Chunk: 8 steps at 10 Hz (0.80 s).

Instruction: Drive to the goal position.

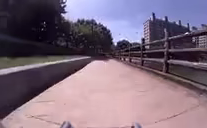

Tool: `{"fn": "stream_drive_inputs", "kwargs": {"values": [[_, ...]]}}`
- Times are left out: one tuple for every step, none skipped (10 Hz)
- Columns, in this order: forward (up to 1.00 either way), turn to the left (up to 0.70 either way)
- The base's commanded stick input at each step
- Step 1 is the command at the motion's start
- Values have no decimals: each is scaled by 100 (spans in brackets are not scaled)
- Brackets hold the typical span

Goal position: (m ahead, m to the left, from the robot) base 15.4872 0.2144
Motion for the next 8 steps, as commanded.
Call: {"fn": "stream_drive_inputs", "kwargs": {"values": [[70, -35], [70, -35], [70, -34], [70, -30], [70, 0], [70, 0], [70, 0], [70, 0]]}}
